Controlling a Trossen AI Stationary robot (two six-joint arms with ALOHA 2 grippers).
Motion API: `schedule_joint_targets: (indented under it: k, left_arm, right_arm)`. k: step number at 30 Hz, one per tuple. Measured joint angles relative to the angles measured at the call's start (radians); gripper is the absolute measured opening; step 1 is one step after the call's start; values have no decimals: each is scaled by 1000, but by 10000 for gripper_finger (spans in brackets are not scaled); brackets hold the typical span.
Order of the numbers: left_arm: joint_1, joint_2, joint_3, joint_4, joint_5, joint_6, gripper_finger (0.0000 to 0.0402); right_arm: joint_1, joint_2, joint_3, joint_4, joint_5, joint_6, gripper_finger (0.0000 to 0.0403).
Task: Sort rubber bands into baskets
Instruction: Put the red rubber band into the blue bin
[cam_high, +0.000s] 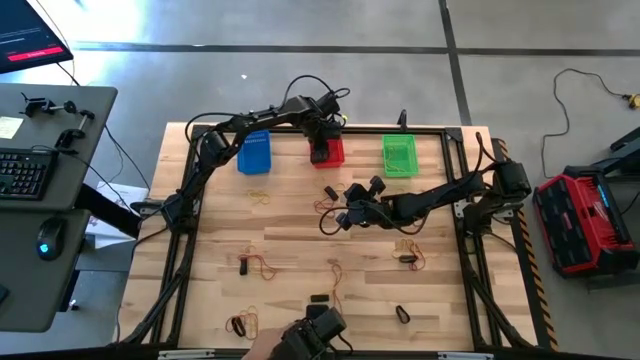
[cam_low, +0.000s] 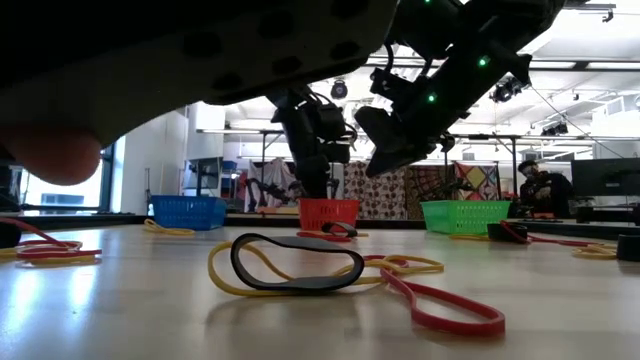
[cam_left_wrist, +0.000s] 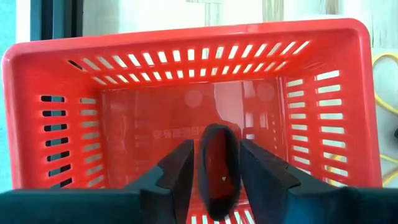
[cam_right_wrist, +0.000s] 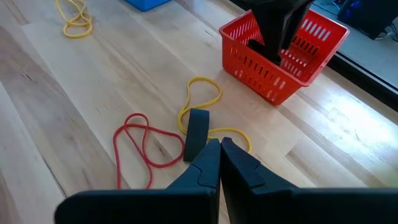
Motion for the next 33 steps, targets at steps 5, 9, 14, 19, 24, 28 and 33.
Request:
schedule_joint_targets:
  k: [5,9,14,19,24,28,33]
  left_arm:
    - [0,-1,0,0,-11,4,118]
    - [0,-20,-1,-7,-53,22,85]
    - [0,-86,-1,5,-44,42,17]
    - [0,-147,-1,34,22,8,6]
    - [-8,-182,0,124,105,-61,1]
    - [-35,-182,0,200,124,-97,0]
    - [-68,-187,-40,321,121,-107,0]
  right_arm:
    - [0,0,0,0,-1,0,0]
    - [0,0,0,0,-1,-15,0]
    - [0,-4,0,-1,2,-27,0]
    - [0,-18,0,0,8,-43,0]
    - [0,-25,2,0,9,-44,0]
    - [3,-26,2,0,25,-34,0]
    - [4,-26,2,0,25,-11,0]
